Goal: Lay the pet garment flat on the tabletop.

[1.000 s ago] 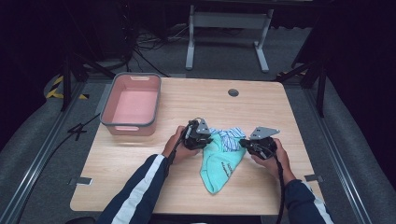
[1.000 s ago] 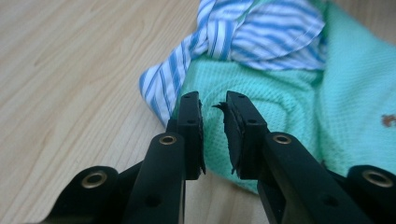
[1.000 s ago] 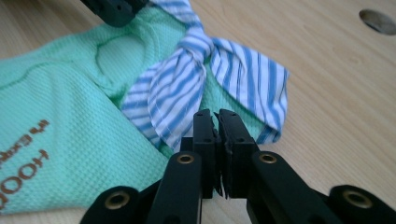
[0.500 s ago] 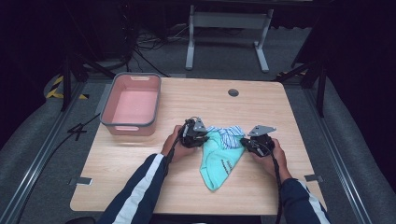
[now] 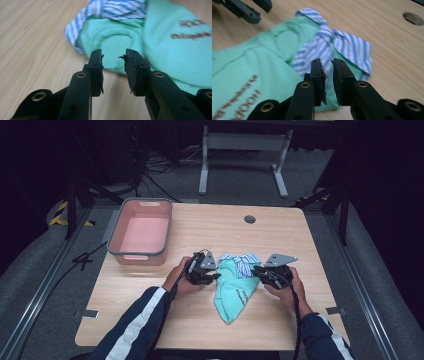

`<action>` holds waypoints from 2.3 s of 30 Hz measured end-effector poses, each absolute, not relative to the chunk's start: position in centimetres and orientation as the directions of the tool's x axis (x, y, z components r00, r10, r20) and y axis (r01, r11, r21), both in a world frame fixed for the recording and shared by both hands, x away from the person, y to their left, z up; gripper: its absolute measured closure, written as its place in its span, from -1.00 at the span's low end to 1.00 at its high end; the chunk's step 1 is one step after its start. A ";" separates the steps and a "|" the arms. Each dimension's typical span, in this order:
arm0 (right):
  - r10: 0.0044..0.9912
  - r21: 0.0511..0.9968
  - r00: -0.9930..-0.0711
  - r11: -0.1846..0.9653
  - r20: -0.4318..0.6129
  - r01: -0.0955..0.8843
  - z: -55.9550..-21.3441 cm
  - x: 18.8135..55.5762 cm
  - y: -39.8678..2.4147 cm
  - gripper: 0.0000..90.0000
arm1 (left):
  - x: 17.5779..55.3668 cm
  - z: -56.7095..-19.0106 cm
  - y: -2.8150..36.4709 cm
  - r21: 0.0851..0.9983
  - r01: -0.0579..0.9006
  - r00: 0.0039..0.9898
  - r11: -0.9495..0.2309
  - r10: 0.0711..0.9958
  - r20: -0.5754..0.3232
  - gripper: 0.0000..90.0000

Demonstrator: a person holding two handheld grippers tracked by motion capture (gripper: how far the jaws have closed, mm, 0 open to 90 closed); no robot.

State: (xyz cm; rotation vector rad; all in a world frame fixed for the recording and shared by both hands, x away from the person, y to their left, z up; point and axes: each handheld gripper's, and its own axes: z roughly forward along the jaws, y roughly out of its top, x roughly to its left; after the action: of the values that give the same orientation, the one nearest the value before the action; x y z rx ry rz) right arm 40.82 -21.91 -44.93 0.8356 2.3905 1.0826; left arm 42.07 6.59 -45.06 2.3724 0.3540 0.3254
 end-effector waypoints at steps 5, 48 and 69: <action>0.595 0.773 -0.798 0.550 -0.097 0.316 -44.6 39.7 -19.6 0.71 | 39.8 -45.3 6.6 0.671 0.121 0.950 -0.732 0.280 0.135 0.49; 0.465 0.738 -0.885 0.608 -0.030 0.295 -45.1 38.2 -15.0 0.95 | 38.5 -48.1 7.8 0.724 0.163 0.974 -0.670 0.228 -0.008 0.41; 0.430 0.740 -0.902 0.620 -0.041 0.262 -42.7 34.8 -20.3 0.95 | 38.6 -48.1 7.7 0.726 0.166 0.972 -0.667 0.235 -0.006 0.43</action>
State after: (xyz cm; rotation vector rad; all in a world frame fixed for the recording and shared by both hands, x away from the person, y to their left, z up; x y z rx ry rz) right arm 34.78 -20.32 -42.66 0.5699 2.6291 1.1500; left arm 38.58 7.68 -48.13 2.3144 0.2792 0.1115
